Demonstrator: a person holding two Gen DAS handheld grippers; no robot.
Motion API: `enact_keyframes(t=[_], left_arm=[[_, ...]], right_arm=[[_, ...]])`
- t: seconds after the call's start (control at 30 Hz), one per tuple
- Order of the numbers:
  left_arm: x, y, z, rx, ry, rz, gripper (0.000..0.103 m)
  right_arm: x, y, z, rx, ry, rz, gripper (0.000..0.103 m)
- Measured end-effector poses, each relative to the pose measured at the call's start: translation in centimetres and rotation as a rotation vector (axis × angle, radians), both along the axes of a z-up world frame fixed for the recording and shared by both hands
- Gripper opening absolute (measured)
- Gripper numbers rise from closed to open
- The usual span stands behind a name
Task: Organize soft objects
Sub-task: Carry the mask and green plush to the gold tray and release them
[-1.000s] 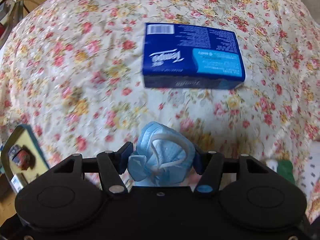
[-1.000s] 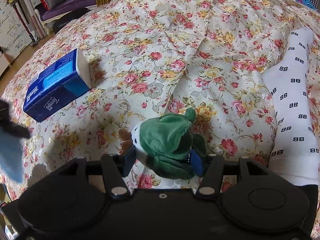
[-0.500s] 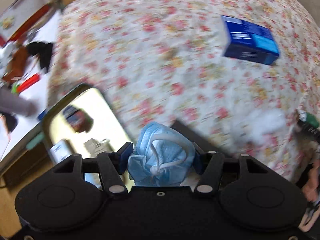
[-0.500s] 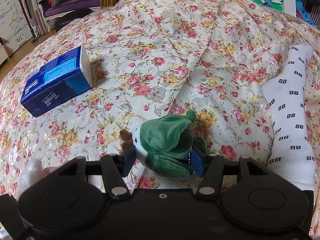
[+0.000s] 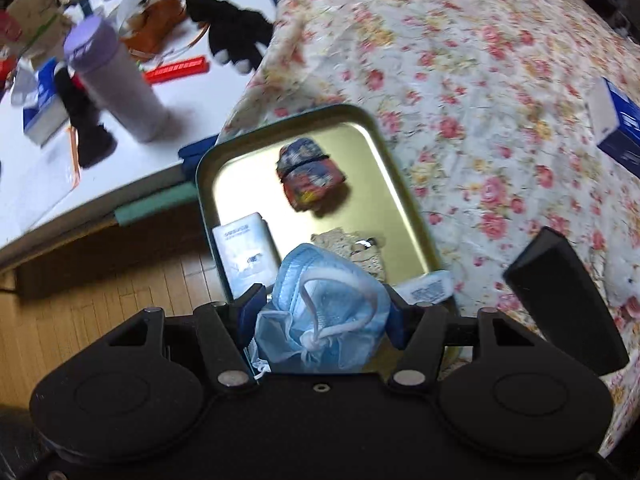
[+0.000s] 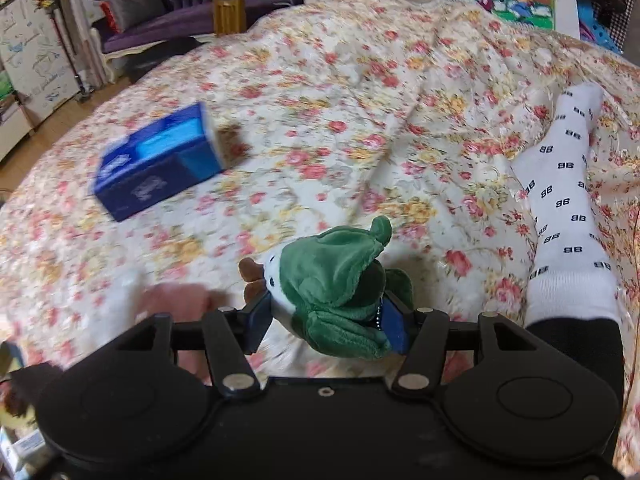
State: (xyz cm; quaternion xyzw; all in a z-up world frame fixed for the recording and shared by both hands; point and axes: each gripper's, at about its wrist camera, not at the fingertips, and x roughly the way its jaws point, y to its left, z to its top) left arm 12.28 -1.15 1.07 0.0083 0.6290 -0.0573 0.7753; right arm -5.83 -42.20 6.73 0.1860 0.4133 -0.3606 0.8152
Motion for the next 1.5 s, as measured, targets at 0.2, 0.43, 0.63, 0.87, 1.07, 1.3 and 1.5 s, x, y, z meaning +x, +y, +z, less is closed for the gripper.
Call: enact_keyframes(t=[0.2,0.43,0.63,0.87,1.07,1.3,1.5], left_arm=[[1.6,0.8,-2.1,-0.064,0.053,0.036,0.057],[4.0,1.2,-2.4,-0.016,-0.041,0.075,0.057],[5.7,2.1,-3.4,-0.019,-0.059,0.095,0.057],[6.8,4.0,-4.8,-0.012,-0.061,0.094,0.057],[7.8,5.3,-5.5,-0.079,-0.009,0.1,0.057],[7.8,3.6,-5.2,-0.042,-0.033,0.052,0.057],[7.9,3.5,-5.7,-0.048,-0.012,0.058,0.065]], right_arm=[[1.7,7.5,3.6,0.018,-0.025,0.178,0.056],[5.8,15.8,4.5,0.14,-0.027,0.41,0.056],[10.1,22.8,3.6,0.165,0.016,0.555,0.056],[14.4,27.9,1.3,0.188,0.082,0.638,0.056],[17.8,30.3,-1.8,0.194,0.196,0.646,0.056],[19.8,31.6,-3.1,0.207,0.245,0.666,0.056],[20.5,32.0,-3.1,0.208,0.247,0.675,0.059]])
